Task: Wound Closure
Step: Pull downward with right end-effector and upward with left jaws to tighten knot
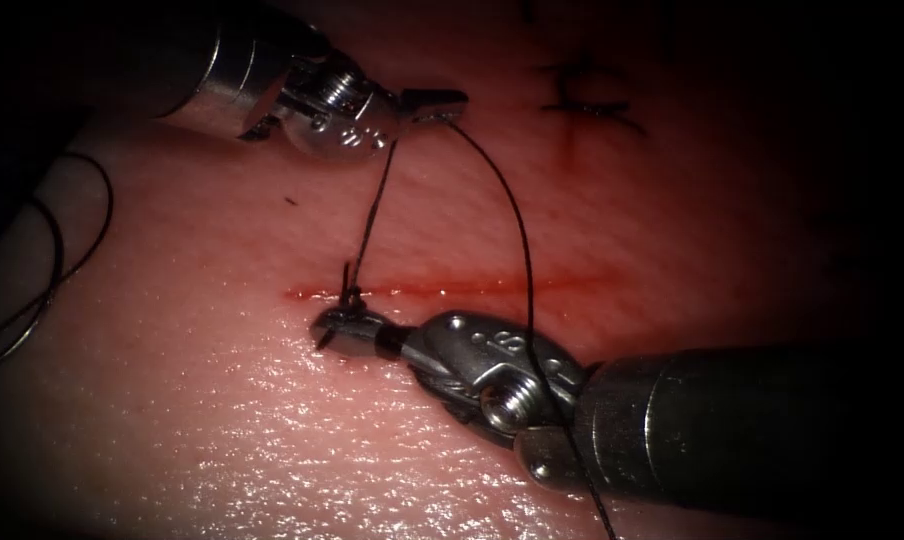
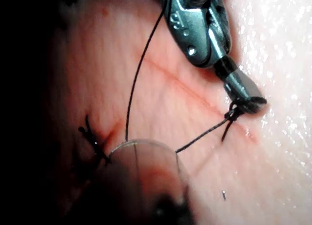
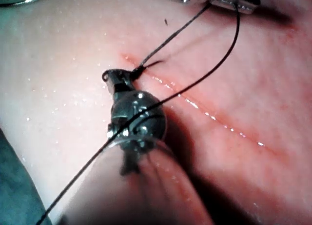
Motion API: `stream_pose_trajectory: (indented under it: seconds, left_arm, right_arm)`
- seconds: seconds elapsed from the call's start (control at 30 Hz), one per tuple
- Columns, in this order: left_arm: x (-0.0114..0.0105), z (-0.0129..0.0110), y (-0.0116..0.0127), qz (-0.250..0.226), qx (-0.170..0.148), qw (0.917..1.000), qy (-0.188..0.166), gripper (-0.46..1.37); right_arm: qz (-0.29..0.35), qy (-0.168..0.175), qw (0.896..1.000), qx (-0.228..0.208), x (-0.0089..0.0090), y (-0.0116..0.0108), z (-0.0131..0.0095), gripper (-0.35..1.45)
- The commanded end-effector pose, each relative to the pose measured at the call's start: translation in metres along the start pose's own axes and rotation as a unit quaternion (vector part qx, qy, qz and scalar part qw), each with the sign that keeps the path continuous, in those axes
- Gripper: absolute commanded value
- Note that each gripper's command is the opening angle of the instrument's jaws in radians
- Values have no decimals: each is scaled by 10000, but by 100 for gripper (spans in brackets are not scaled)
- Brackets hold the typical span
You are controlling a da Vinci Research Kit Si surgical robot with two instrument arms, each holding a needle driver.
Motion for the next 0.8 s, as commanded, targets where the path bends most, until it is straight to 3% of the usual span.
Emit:
stream_pose_trajectory:
  seconds: [0.03, 0.23, 0.37, 0.67, 0.8]
  left_arm:
    - [3, -2, 0, 249, -103, 9994, -201, -35]
    - [-20, -16, -16, 922, -129, 9935, -663, -35]
    - [-27, -15, -26, 1013, -30, 9915, -811, -35]
    - [8, 36, -31, 1117, 135, 9905, -789, -35]
    - [10, 56, -45, 1130, 135, 9901, -824, -35]
  right_arm:
    - [7, -43, 10000, 18, -1, -1, 2, -35]
    - [39, -193, 9998, 57, -7, -13, 3, -35]
    - [125, -246, 9996, 61, -11, -21, 4, -35]
    - [670, -492, 9965, 117, -36, -47, 8, -35]
    - [770, -531, 9955, 139, -40, -60, 8, -35]
